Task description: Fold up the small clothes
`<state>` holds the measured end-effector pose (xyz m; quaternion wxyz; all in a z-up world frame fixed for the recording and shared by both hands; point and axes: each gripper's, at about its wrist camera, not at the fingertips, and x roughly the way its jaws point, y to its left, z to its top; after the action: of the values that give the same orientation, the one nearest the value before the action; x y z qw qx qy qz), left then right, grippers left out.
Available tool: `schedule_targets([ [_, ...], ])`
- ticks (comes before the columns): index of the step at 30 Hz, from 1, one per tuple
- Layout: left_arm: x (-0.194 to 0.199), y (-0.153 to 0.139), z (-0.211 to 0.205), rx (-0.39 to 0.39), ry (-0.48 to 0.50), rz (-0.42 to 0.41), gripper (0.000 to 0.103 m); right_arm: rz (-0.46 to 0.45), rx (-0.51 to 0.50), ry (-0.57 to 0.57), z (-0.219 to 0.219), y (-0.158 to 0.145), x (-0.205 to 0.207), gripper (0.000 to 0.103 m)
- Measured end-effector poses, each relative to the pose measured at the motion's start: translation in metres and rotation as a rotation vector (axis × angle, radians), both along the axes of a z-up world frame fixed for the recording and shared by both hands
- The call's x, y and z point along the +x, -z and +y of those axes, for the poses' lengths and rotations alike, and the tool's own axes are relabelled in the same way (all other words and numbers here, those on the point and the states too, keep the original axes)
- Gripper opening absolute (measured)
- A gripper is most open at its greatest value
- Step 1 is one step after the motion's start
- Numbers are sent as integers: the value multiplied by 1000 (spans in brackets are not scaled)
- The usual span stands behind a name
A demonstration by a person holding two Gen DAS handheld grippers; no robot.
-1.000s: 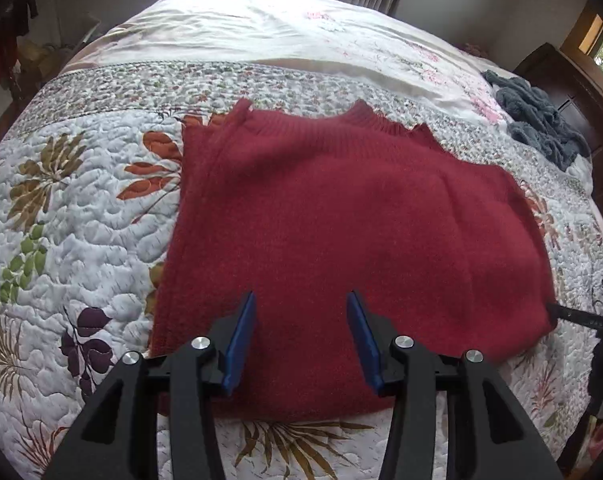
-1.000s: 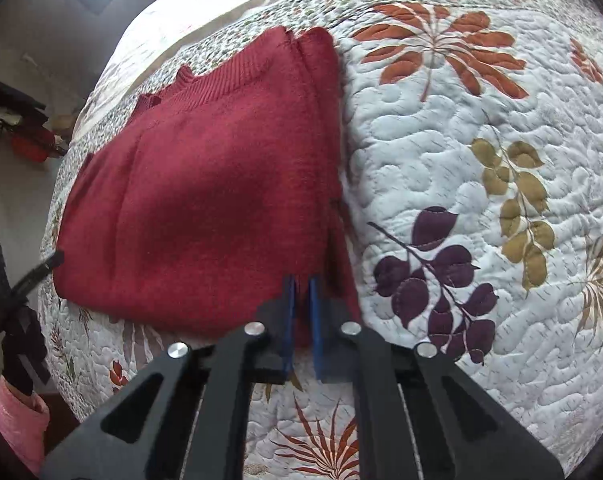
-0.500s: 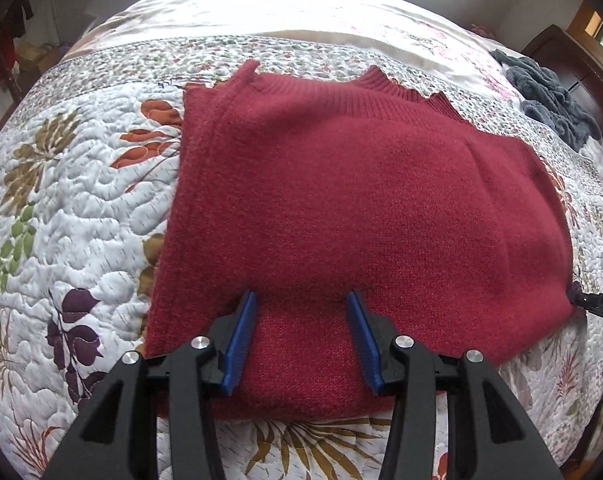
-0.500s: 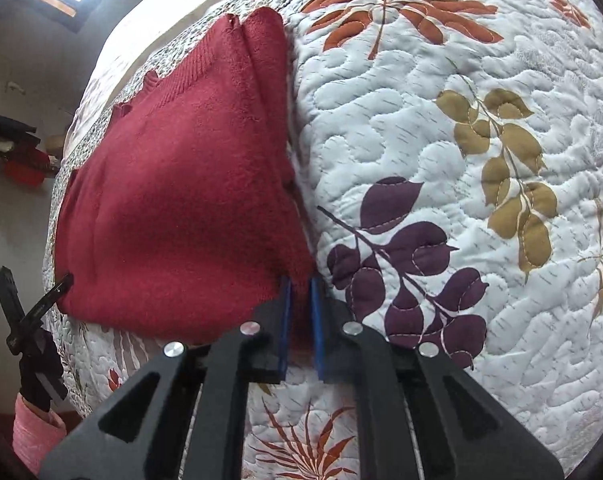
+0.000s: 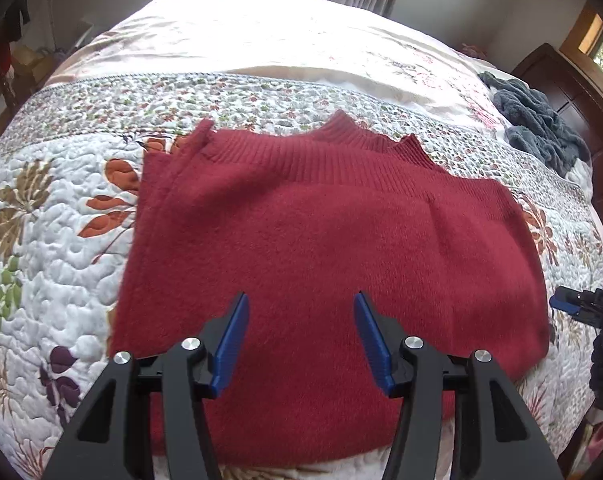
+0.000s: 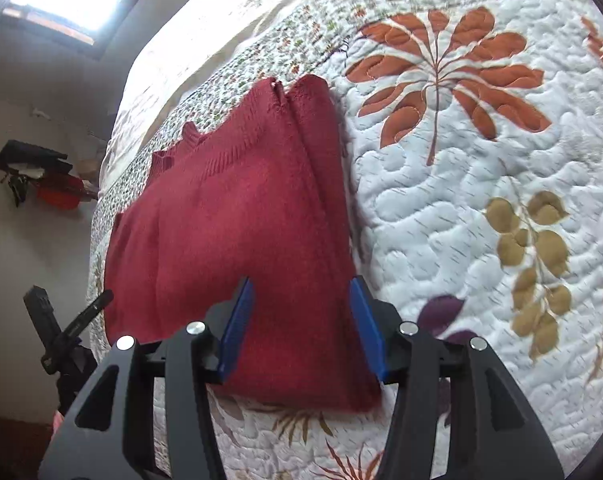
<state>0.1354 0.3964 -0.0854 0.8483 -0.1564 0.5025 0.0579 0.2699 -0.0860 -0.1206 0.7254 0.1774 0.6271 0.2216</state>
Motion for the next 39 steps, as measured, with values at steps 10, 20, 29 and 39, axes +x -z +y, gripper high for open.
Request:
schedule_targets([
  [10, 12, 35, 10, -51, -22, 60, 55, 85, 49, 51, 15, 45, 23, 49],
  [20, 10, 38, 12, -56, 2, 47, 55, 51, 50, 47, 17, 38, 20, 21],
  [29, 13, 39, 11, -61, 0, 57, 56, 85, -17, 80, 25, 42, 24, 21],
  [39, -14, 3, 29, -122, -31, -7, 56, -65, -1, -65, 97, -53, 12, 18],
])
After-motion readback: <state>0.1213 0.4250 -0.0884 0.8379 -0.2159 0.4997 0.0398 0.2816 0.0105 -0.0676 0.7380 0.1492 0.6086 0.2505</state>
